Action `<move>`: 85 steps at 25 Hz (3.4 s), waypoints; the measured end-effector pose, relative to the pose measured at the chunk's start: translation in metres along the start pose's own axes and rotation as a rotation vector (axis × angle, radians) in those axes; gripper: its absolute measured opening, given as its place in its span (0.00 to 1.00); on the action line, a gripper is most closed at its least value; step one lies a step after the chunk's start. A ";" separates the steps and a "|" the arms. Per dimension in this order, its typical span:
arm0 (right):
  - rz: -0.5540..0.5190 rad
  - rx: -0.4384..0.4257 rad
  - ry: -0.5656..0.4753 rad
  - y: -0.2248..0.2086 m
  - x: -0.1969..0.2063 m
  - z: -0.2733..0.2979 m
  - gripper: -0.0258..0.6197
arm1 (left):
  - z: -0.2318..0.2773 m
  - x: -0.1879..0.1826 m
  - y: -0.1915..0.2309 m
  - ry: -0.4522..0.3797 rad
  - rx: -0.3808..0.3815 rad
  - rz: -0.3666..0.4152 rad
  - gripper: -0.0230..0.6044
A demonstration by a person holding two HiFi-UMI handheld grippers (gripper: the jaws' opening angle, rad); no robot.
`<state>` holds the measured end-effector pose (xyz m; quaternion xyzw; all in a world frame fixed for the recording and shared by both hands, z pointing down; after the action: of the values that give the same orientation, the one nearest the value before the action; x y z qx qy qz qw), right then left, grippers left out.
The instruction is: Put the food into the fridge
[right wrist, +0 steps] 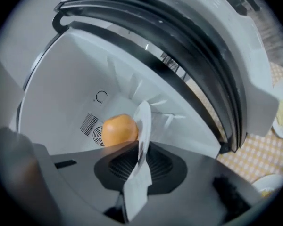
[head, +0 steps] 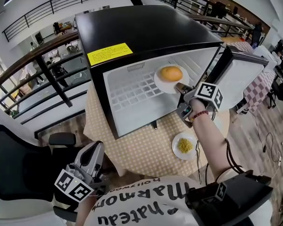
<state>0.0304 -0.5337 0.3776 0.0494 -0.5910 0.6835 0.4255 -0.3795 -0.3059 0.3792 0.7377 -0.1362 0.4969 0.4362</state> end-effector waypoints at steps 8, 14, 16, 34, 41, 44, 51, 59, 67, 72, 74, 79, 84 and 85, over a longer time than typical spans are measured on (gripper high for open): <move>-0.279 0.133 -0.017 0.008 -0.012 0.008 0.20 | -0.003 0.001 0.001 -0.012 -0.024 -0.006 0.05; -0.378 0.157 -0.004 0.012 -0.009 0.011 0.24 | -0.006 0.001 0.002 -0.026 -0.033 0.010 0.05; -0.429 0.177 -0.010 0.015 -0.007 0.014 0.27 | -0.004 0.000 0.004 -0.023 -0.031 0.013 0.05; -0.717 0.257 -0.026 0.040 -0.009 0.014 0.33 | 0.002 -0.007 -0.014 -0.037 -0.024 0.015 0.05; -0.764 0.284 -0.025 0.037 -0.013 0.015 0.35 | 0.004 -0.002 -0.017 -0.042 -0.004 0.020 0.05; -0.638 0.249 -0.001 0.024 -0.019 0.018 0.36 | 0.012 -0.001 -0.018 -0.046 0.001 0.023 0.05; -0.569 0.253 0.009 0.025 -0.009 0.013 0.37 | 0.004 -0.002 -0.018 -0.052 0.012 0.018 0.05; -0.320 0.208 0.022 0.014 0.003 0.010 0.37 | 0.002 0.000 -0.020 -0.062 0.028 0.015 0.05; -0.165 0.097 0.015 0.003 0.007 0.008 0.37 | 0.000 0.019 -0.024 -0.045 0.049 0.013 0.05; -0.134 0.011 -0.063 0.003 0.023 -0.030 0.37 | -0.013 0.035 -0.019 0.003 0.037 0.016 0.05; -0.074 -0.072 -0.080 0.001 0.032 -0.046 0.37 | -0.014 0.037 -0.021 0.023 0.020 0.021 0.05; 0.002 -0.217 -0.032 -0.031 0.051 -0.069 0.06 | -0.013 0.041 -0.042 0.042 0.021 0.103 0.05; -0.107 -0.315 -0.066 -0.054 0.046 -0.118 0.06 | 0.003 0.060 -0.082 0.032 0.024 0.023 0.05; -0.133 -0.325 -0.083 -0.061 0.043 -0.133 0.06 | 0.007 0.064 -0.097 0.036 0.030 0.045 0.05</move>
<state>0.1002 -0.4019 0.4091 0.0471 -0.7063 0.5466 0.4475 -0.2833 -0.2404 0.3838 0.7317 -0.1374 0.5219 0.4163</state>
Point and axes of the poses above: the fingertips, and each gripper's own axes: z forward along the fingers, y to its left, x out of its underside, the point moved 9 cm from there along -z, backward along the fingers, and after that the axes turned 5 degrees about -z, right-handed, at the moved point
